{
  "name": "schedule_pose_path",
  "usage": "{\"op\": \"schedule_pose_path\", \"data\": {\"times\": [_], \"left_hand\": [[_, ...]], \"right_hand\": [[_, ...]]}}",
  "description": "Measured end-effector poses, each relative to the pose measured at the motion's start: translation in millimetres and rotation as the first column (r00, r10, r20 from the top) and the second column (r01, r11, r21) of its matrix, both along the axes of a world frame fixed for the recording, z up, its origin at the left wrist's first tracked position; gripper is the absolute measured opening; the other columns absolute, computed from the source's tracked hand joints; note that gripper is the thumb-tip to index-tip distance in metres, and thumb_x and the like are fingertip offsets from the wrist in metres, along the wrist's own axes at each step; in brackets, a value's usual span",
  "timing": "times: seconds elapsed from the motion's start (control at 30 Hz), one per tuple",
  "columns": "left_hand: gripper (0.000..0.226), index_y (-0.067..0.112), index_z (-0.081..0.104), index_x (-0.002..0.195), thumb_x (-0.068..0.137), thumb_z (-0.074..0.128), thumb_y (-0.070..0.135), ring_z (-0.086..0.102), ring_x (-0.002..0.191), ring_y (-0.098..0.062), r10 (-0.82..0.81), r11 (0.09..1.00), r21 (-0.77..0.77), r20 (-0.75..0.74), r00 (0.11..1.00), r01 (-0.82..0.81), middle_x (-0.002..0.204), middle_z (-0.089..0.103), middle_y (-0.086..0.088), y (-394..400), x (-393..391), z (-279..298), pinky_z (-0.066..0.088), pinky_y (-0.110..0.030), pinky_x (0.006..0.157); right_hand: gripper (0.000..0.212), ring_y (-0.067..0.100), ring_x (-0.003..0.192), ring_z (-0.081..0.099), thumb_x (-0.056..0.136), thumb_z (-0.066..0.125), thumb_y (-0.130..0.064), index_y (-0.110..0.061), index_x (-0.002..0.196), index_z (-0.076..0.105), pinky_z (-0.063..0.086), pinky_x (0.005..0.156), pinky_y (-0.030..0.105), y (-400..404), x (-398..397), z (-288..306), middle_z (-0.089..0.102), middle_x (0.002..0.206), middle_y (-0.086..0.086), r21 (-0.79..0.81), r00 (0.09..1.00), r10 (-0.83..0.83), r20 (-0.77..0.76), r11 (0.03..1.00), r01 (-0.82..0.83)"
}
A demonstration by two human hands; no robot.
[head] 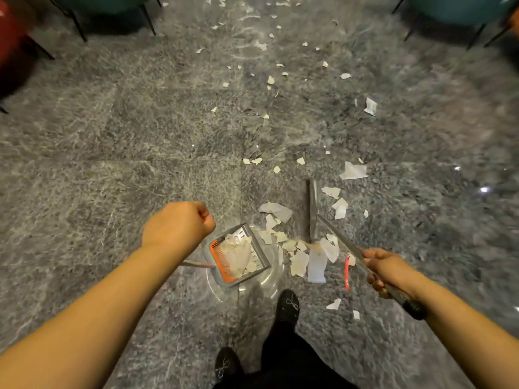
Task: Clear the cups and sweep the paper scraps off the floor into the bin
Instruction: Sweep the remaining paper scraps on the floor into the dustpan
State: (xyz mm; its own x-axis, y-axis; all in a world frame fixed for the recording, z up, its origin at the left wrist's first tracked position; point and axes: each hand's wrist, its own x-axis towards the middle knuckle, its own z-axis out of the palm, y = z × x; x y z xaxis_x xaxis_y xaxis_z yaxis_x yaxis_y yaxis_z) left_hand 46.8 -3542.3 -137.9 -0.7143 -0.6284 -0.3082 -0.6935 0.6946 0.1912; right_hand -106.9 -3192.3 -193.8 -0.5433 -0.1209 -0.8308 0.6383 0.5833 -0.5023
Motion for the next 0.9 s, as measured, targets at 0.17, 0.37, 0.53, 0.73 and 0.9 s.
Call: {"op": "schedule_pose_path", "data": {"times": [0.17, 0.37, 0.53, 0.73, 0.9], "left_hand": [[0.018, 0.03, 0.069, 0.098, 0.089, 0.058, 0.041, 0.064, 0.092, -0.029, -0.11, 0.993, -0.04, 0.043, 0.993, 0.112, 0.099, 0.071, -0.004, 3, -52, -5, 0.046, -0.03, 0.067], [0.015, 0.031, 0.063, 0.083, 0.09, 0.056, 0.043, 0.063, 0.086, -0.03, -0.14, 0.986, -0.077, 0.095, 0.986, 0.148, 0.093, 0.069, -0.004, -5, -78, -10, 0.04, -0.029, 0.063], [0.013, 0.034, 0.061, 0.08, 0.089, 0.057, 0.043, 0.058, 0.072, -0.024, -0.152, 0.986, -0.05, 0.094, 0.984, 0.157, 0.076, 0.063, 0.003, -17, -90, -14, 0.044, -0.03, 0.061], [0.015, 0.034, 0.061, 0.081, 0.091, 0.056, 0.045, 0.06, 0.071, -0.021, -0.189, 0.981, -0.035, 0.064, 0.98, 0.191, 0.075, 0.065, 0.007, -26, -103, -17, 0.042, -0.028, 0.057], [0.016, 0.032, 0.063, 0.08, 0.088, 0.058, 0.044, 0.062, 0.075, -0.023, -0.191, 0.982, 0.008, 0.048, 0.98, 0.191, 0.079, 0.069, 0.005, -36, -111, -18, 0.048, -0.03, 0.062]], "right_hand": [[0.032, 0.012, 0.026, 0.03, 0.102, 0.031, -0.006, -0.023, 0.103, 0.058, 0.028, 0.036, 0.012, 36, -38, -13, 0.039, 0.051, 0.009, 0.055, 0.997, -0.068, 0.036, 0.996, 0.066], [0.026, 0.013, 0.029, 0.031, 0.1, 0.034, -0.004, -0.013, 0.112, 0.055, 0.03, 0.039, 0.011, 68, -62, -31, 0.038, 0.043, 0.008, 0.13, 0.994, -0.1, 0.037, 0.987, 0.094], [0.016, 0.017, 0.04, 0.031, 0.101, 0.035, -0.005, -0.013, 0.102, 0.048, 0.027, 0.04, 0.014, 67, -68, -38, 0.039, 0.052, 0.009, 0.234, 0.993, -0.113, 0.043, 0.967, 0.1], [0.026, 0.016, 0.038, 0.033, 0.099, 0.034, -0.001, -0.007, 0.083, 0.054, 0.028, 0.042, 0.017, 41, -57, -53, 0.039, 0.049, 0.008, 0.27, 0.991, -0.033, 0.126, 0.963, -0.002], [0.025, 0.012, 0.024, 0.031, 0.099, 0.031, 0.0, -0.008, 0.091, 0.053, 0.029, 0.033, 0.012, 0, -20, -62, 0.036, 0.037, 0.006, 0.195, 0.984, 0.019, 0.176, 0.979, -0.054]]}}
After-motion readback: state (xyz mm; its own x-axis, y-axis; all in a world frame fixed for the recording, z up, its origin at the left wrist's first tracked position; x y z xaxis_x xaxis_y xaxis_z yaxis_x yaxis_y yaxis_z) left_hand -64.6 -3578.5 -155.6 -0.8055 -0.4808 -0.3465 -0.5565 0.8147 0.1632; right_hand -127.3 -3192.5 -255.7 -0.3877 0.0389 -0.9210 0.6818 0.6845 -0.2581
